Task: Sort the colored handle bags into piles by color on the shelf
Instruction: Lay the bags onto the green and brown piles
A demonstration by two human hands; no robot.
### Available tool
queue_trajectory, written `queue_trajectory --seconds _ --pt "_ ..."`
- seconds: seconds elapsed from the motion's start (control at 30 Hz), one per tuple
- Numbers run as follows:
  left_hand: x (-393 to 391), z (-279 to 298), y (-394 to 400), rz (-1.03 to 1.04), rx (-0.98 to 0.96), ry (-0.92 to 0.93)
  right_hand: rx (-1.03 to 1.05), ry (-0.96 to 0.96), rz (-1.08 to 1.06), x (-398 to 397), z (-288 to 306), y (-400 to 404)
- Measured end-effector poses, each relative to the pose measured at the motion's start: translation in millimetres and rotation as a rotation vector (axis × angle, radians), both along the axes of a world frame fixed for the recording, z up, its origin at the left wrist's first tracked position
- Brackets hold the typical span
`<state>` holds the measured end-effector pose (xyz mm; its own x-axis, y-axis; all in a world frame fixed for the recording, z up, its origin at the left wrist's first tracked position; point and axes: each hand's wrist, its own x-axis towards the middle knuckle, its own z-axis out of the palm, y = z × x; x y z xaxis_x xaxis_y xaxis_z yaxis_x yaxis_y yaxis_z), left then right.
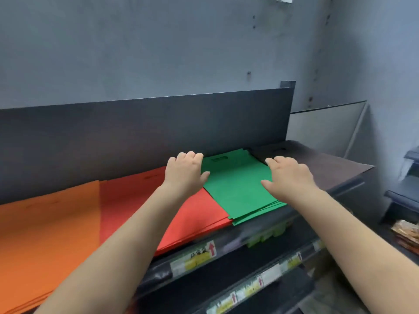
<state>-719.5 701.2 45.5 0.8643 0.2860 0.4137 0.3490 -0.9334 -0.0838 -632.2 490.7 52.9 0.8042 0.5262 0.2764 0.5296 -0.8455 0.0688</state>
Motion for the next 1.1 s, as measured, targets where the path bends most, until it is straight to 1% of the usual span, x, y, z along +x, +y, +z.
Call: queue_trajectory --seconds 0.2,0.47,0.7,0.8,0.87,1.1 --pt "91.8 13.3 -70.5 -0.222 0.011 0.007 -0.012 -0.005 -0.184 48.8 -4.0 -79.2" --pt "215.8 45.4 -174.1 -0.510 0.086 -0.024 0.010 -0.022 -0.400 118.6 10.4 -173.3" --pt "318.1 61.7 -261.3 -0.721 0.120 0.031 0.033 -0.036 -0.607 180.2 26.5 -248.2" --pt "351.8 62.5 -295.4 -0.799 0.148 0.039 0.049 -0.040 -0.681 196.6 25.2 -280.0" --pt "369.5 61.6 -317.9 -0.844 0.134 0.044 0.064 -0.040 -0.721 204.4 22.6 -302.4" --pt "415.4 61.2 -391.0 -0.920 0.145 0.052 0.094 -0.029 -0.793 233.9 11.9 -382.1"
